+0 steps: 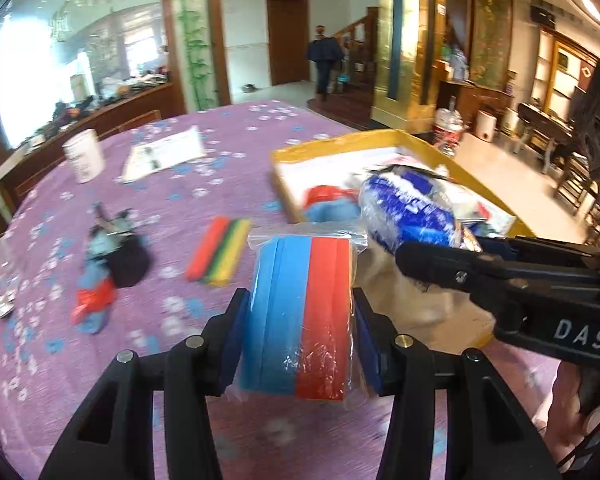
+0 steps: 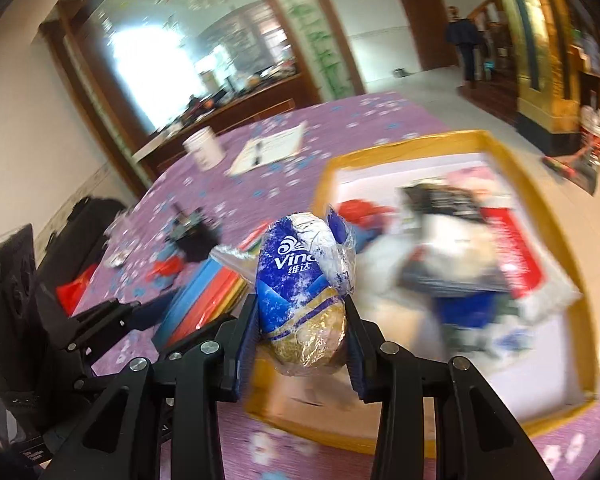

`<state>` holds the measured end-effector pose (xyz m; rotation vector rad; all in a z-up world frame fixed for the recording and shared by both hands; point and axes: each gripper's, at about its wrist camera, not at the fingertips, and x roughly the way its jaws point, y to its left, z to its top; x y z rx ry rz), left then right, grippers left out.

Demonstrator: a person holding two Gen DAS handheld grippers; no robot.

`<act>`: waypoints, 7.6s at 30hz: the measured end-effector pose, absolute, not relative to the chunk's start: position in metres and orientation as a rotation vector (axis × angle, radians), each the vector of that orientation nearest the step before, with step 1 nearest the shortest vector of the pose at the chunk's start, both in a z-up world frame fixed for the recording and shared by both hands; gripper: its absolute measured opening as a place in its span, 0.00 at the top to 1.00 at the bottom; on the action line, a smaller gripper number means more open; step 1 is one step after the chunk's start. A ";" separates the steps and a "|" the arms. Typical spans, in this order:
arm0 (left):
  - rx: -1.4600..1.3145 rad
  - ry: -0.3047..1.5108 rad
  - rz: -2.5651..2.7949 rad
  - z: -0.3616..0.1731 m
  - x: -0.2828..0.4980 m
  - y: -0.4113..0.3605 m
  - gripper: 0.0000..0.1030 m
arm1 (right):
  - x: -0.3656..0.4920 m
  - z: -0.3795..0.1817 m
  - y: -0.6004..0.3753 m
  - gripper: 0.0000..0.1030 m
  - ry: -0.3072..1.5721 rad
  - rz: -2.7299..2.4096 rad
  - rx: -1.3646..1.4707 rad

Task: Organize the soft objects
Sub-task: 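Carry the striped sponge bag and Vinda tissue roll over the yellow box, then open the left tool to drop the sponge bag while the right tool releases the Vinda roll, then withdraw both open tools from the box toward the remaining table items, then grasp the blue-knit red-bag bundle with the left tool while the right tool grasps the striped sponge pack, then carry the knit bundle and striped sponge pack over the yellow box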

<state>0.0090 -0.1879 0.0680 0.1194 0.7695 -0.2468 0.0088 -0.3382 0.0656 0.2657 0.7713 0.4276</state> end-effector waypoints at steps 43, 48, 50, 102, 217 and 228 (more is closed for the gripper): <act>0.116 0.877 -0.423 0.020 0.054 -0.276 0.42 | 0.050 0.029 -0.404 0.53 0.817 0.254 0.328; 0.115 0.862 -0.420 0.024 0.049 -0.275 0.30 | 0.042 0.039 -0.408 0.42 0.794 0.242 0.326; 0.113 0.854 -0.415 0.028 0.047 -0.274 0.29 | 0.038 0.043 -0.408 0.39 0.787 0.241 0.326; -0.073 0.873 0.041 0.057 0.051 0.005 0.23 | 0.024 0.080 -0.254 0.37 0.821 0.509 0.168; 0.117 0.706 -0.346 0.096 0.043 -0.237 0.71 | 0.029 0.075 -0.446 0.59 0.676 0.236 0.511; 0.101 0.785 -0.387 0.069 0.084 -0.274 0.72 | 0.058 0.056 -0.446 0.59 0.748 0.230 0.469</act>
